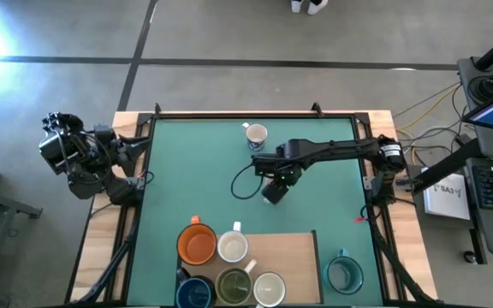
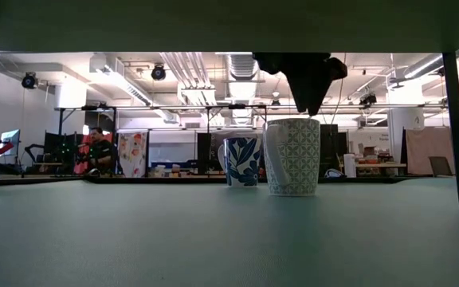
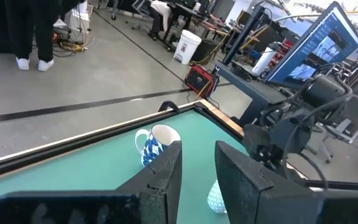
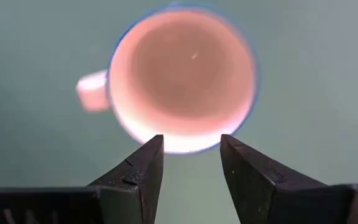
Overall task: Place coffee mugs
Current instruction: Put the green patterned mug on the shelf
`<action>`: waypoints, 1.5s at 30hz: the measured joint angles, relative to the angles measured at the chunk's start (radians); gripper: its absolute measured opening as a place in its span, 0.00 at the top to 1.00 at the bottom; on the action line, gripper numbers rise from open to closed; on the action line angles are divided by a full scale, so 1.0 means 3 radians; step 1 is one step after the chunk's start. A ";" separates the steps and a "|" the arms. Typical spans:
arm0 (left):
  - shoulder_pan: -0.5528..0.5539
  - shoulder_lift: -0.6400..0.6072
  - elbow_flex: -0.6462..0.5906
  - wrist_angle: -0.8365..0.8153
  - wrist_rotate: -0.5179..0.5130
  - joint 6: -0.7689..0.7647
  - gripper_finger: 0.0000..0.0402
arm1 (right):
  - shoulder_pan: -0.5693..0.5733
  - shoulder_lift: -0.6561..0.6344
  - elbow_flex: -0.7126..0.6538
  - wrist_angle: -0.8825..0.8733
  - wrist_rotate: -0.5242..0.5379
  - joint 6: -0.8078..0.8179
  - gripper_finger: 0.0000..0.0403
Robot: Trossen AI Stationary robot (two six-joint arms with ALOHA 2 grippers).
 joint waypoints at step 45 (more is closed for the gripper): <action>0.0000 0.0024 0.0025 0.0168 0.0081 0.0047 0.80 | -0.0301 -0.0012 -0.0517 0.0529 -0.0233 -0.1233 0.96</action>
